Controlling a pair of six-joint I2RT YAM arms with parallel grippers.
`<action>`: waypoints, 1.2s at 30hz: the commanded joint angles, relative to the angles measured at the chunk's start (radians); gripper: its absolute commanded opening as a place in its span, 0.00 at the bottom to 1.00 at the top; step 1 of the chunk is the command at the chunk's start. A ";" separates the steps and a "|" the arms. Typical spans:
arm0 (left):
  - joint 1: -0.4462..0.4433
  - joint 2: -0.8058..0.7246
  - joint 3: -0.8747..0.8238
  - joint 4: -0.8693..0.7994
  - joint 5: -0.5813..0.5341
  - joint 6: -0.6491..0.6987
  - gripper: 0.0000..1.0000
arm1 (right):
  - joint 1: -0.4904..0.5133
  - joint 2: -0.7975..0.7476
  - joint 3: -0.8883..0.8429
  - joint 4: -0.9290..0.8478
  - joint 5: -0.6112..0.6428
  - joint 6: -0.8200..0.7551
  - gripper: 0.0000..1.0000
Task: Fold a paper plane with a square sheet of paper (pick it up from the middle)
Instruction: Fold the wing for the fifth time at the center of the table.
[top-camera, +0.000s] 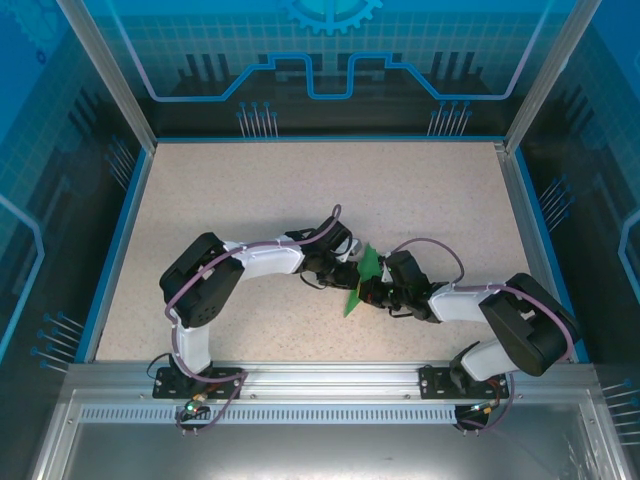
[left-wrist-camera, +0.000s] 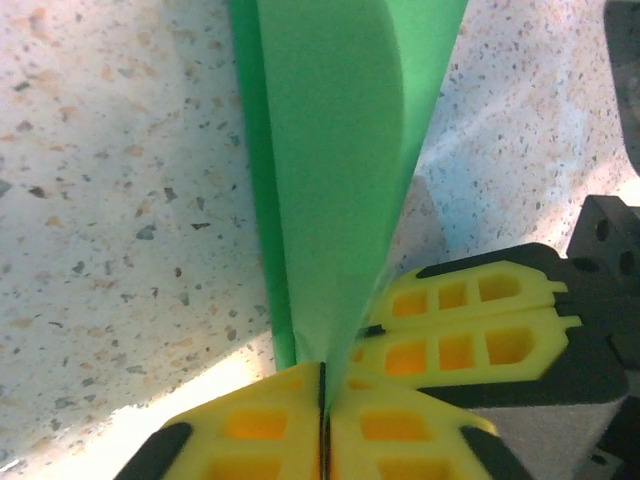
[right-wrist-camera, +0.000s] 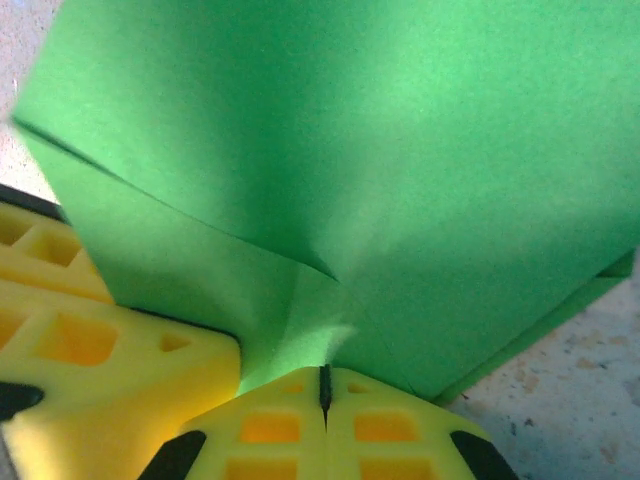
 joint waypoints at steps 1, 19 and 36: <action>-0.009 0.011 0.029 -0.011 0.010 0.007 0.06 | -0.008 0.004 -0.003 -0.031 0.005 -0.017 0.00; -0.005 -0.015 0.034 -0.060 -0.082 0.050 0.07 | -0.010 -0.095 0.015 -0.166 0.042 -0.022 0.00; -0.015 -0.007 0.044 -0.051 -0.029 0.040 0.08 | -0.018 -0.034 0.014 -0.084 0.022 -0.014 0.00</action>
